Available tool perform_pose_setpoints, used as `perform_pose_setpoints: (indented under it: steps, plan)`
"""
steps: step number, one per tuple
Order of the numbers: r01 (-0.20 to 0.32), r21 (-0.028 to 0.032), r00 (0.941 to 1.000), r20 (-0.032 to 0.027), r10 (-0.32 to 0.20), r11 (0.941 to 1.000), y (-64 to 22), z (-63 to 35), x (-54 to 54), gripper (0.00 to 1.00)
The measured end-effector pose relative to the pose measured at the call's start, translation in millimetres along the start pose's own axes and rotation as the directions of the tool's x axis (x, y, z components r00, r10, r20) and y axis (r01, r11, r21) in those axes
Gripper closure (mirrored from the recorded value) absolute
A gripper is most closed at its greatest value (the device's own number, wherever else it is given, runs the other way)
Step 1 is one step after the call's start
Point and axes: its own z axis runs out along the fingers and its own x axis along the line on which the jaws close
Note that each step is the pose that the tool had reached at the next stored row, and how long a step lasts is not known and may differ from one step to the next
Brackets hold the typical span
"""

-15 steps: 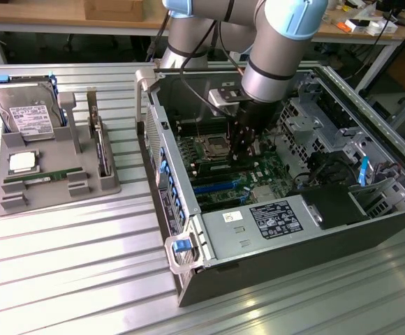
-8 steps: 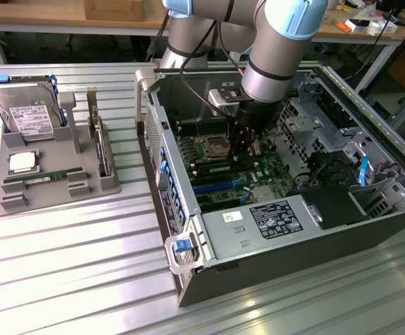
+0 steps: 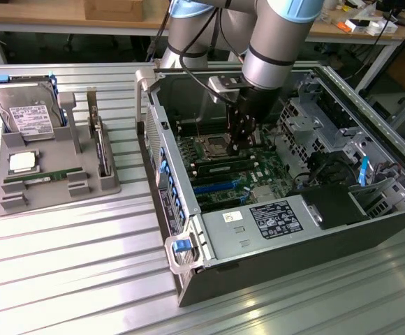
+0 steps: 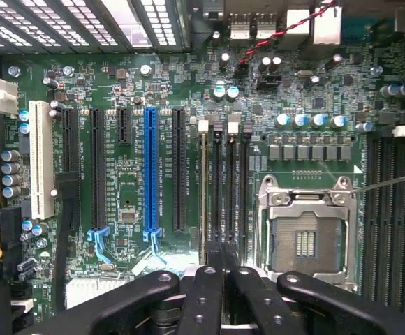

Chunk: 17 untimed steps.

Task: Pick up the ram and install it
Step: 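Insert the ram into the slot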

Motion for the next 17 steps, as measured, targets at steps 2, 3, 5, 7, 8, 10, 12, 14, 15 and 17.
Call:
perform_pose_setpoints:
  steps: [2,3,5,7,8,10,12,14,15,17]
  plan:
    - [0.0,0.0001,1.0,0.0006,0.0,1.0,0.0,-0.6,-0.1,0.9]
    - [0.0,0.0,1.0,0.0015,0.0,1.0,0.0,-0.7,-0.1,0.9]
    - [0.0,-0.0001,1.0,0.0057,0.0,1.0,0.0,-0.8,-0.1,0.9]
    - [0.0,-0.0026,1.0,0.01,0.0,1.0,-10.1,-1.0,-0.1,0.9]
    - [0.0,-0.0057,0.9999,0.0117,0.0,1.0,-18.7,-1.2,0.0,0.9]
    - [0.001,-0.011,0.9999,0.0149,0.0,0.9999,-34.2,-1.5,0.0,0.9]
    - [0.001,-0.0186,0.9999,0.0163,-0.001,0.9998,-57.3,-2.0,0.0,0.9]
    - [0.001,-0.0246,0.9999,0.0166,-0.001,0.9997,-73.5,-2.3,0.1,0.9]
    - [0.001,-0.0258,0.9999,0.0167,-0.001,0.9997,-77.3,-2.4,0.1,0.9]
    - [0.001,-0.027,0.9998,0.0174,-0.001,0.9996,-87.2,-7.4,0.2,0.9]
